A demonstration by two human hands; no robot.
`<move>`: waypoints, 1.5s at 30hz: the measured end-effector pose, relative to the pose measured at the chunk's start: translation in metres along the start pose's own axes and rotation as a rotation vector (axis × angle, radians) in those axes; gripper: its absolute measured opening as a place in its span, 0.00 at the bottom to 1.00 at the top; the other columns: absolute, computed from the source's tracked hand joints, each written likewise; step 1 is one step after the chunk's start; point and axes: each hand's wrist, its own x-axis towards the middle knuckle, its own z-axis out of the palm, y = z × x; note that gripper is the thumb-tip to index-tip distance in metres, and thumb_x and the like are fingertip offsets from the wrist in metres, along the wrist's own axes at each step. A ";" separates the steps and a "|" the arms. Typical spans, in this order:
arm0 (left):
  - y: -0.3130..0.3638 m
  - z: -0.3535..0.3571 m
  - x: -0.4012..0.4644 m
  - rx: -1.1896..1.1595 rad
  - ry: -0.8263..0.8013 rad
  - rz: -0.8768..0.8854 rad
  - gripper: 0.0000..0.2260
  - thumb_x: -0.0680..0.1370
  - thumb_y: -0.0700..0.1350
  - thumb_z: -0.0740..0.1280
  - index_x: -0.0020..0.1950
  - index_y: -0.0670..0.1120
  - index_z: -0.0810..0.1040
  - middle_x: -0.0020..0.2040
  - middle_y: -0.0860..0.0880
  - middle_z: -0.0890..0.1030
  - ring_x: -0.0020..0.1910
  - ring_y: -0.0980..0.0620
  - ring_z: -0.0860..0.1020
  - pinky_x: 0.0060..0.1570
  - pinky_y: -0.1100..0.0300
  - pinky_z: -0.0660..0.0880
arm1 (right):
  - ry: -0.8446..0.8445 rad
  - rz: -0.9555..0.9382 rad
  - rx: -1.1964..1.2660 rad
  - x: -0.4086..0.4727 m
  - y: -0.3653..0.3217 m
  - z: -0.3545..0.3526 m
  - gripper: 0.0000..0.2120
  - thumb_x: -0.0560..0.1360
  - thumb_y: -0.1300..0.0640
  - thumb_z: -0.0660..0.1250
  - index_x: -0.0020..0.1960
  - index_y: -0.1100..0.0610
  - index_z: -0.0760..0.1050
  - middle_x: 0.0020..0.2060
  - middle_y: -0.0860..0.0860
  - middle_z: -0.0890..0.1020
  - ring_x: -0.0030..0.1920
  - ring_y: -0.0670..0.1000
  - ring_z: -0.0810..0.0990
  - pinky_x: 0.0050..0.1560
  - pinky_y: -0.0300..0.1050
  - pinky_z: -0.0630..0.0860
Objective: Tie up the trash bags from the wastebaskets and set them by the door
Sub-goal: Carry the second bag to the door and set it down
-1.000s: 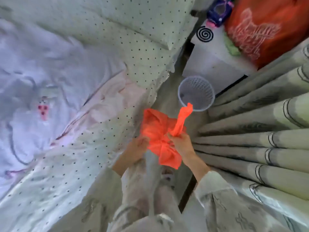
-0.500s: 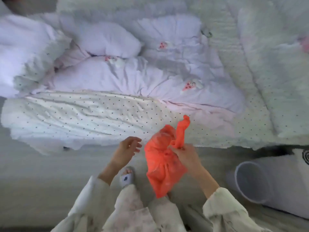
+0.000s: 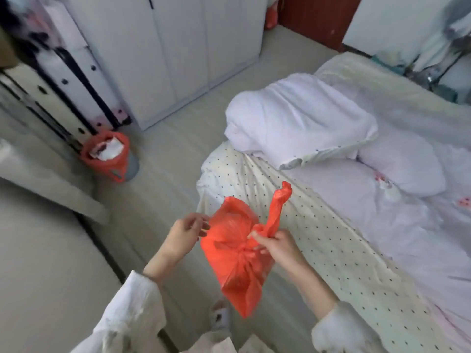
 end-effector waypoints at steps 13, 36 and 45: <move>0.037 -0.198 0.165 -0.265 0.385 0.010 0.11 0.80 0.37 0.53 0.48 0.42 0.74 0.39 0.44 0.79 0.33 0.52 0.78 0.32 0.68 0.73 | -0.228 -0.131 -0.061 0.214 -0.231 0.160 0.04 0.74 0.63 0.65 0.45 0.58 0.79 0.42 0.57 0.81 0.31 0.47 0.75 0.29 0.34 0.71; 0.283 -0.362 0.712 -0.151 0.079 0.068 0.10 0.80 0.35 0.54 0.46 0.43 0.74 0.38 0.47 0.77 0.34 0.49 0.75 0.35 0.61 0.69 | 0.196 -0.177 -0.002 0.679 -0.560 0.132 0.09 0.71 0.58 0.70 0.44 0.63 0.82 0.45 0.66 0.83 0.41 0.52 0.78 0.48 0.58 0.75; 0.445 -0.318 0.924 -0.016 -0.224 0.193 0.12 0.79 0.34 0.54 0.44 0.45 0.75 0.38 0.46 0.78 0.35 0.49 0.76 0.37 0.61 0.70 | 0.495 -0.102 0.183 0.809 -0.670 0.003 0.11 0.70 0.56 0.70 0.45 0.65 0.81 0.43 0.66 0.83 0.39 0.54 0.77 0.43 0.53 0.73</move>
